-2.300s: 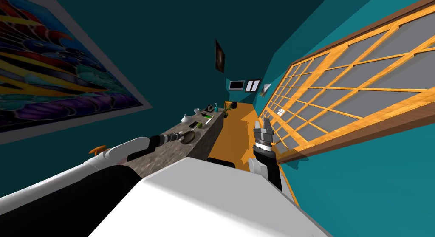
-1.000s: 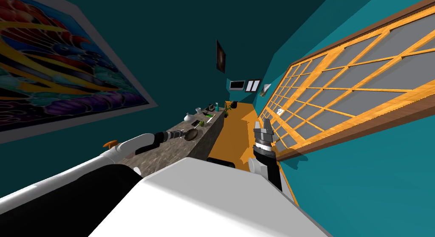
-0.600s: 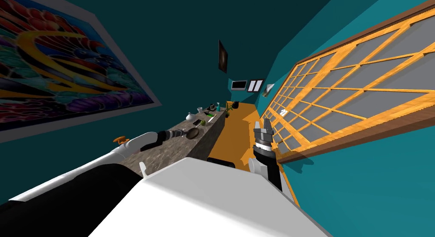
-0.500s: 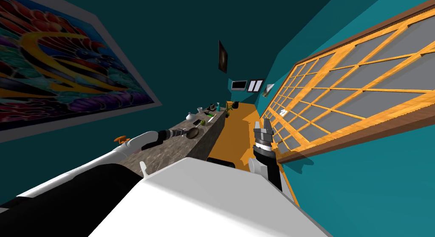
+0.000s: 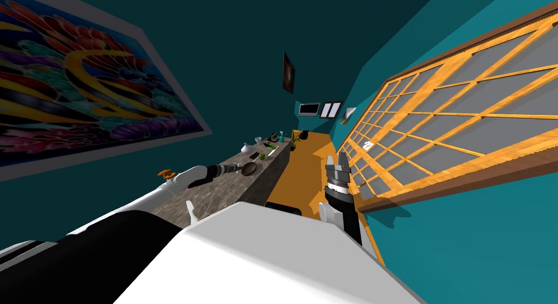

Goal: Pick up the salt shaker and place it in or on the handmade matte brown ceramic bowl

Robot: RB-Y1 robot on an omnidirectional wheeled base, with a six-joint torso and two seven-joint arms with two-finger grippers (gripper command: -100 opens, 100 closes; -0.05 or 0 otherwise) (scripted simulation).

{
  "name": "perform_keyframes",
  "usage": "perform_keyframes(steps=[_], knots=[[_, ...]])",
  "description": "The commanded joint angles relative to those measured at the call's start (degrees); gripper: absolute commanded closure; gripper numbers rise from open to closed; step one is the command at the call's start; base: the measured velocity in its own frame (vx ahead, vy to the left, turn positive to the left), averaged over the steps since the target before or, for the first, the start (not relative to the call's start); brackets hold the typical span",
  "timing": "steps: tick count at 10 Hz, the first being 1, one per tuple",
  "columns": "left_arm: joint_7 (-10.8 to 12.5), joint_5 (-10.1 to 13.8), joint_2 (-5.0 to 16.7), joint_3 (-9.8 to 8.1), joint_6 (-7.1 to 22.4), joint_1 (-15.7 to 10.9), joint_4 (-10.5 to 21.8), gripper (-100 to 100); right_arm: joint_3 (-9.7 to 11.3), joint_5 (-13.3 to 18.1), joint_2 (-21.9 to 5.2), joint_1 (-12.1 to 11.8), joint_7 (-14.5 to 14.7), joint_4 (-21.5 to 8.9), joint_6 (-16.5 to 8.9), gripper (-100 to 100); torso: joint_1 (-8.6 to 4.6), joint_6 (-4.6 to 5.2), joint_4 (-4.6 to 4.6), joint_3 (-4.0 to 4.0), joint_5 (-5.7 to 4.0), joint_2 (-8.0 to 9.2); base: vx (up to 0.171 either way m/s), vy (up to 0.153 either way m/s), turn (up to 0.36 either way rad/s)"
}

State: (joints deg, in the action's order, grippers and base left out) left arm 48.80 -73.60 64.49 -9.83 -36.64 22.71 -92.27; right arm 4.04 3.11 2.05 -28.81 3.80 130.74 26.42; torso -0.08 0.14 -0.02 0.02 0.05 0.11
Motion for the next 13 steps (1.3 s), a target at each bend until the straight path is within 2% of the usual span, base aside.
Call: perform_keyframes(steps=[1,2,3,4,6,7,8,9,11,13], knots=[[0.0,-0.1,0.0,0.25,-0.1,-2.9,1.1,-100,0.0,0.0,0.0,0.0,0.0,0.0,0.0,0,0.00,0.00,0.00,0.00,0.00,0.00,-0.011,-0.004,-0.011],[0.0,-0.1,0.0,0.25,-0.1,-4.3,1.1,-100,0.0,0.0,0.0,0.0,0.0,0.0,0.0,0,0.04,0.00,-0.01,-0.03,0.00,-0.06,0.000,0.000,0.000],[0.0,-0.1,0.0,0.25,-0.1,-4.5,1.1,-100,0.0,0.0,0.0,0.0,0.0,0.0,0.0,0,0.07,0.00,-0.02,-0.06,0.01,-0.11,0.004,0.005,0.000],[-0.8,-1.8,-1.7,2.84,-3.1,-6.7,3.7,-100,0.0,0.0,0.0,0.0,0.0,0.0,0.0,0,0.08,0.00,-0.03,-0.08,0.01,-0.13,-0.030,-0.019,0.229],[-0.8,-1.8,-1.7,3.26,-3.6,-10.3,6.8,-100,0.0,0.0,0.0,0.0,0.0,0.0,0.0,0,-0.02,-0.01,0.00,0.02,0.00,0.04,-0.042,-0.025,0.061],[-0.8,-1.8,-1.7,3.26,-3.6,-12.4,7.1,-100,0.0,0.0,0.0,0.0,0.0,0.0,0.0,0,-0.01,0.01,0.00,0.00,-0.01,0.00,-0.009,-0.006,-0.019],[-0.8,-1.8,-1.7,3.26,-3.6,-13.1,7.1,-100,0.0,0.0,0.0,0.0,0.0,0.0,0.0,0,0.02,0.01,-0.01,-0.04,0.00,-0.07,0.000,0.000,0.000],[-1.7,-3.5,-3.4,6.26,-6.1,-15.1,9.5,-100,0.0,0.0,0.0,0.0,0.0,0.0,0.0,0,0.05,-0.01,-0.02,-0.07,0.00,-0.12,-0.032,-0.014,0.221],[-1.7,-3.5,-3.4,6.27,-7.2,-18.7,13.2,-100,0.0,0.0,0.0,0.0,0.0,0.0,0.0,0,0.00,-0.02,0.00,0.01,0.00,0.03,-0.037,-0.022,0.066],[-1.7,-3.5,-3.4,6.27,-7.2,-21.6,13.2,-100,0.0,0.0,0.0,0.0,0.0,0.0,0.0,0,0.02,0.01,-0.01,-0.04,0.00,-0.07,-0.005,-0.004,-0.013]])
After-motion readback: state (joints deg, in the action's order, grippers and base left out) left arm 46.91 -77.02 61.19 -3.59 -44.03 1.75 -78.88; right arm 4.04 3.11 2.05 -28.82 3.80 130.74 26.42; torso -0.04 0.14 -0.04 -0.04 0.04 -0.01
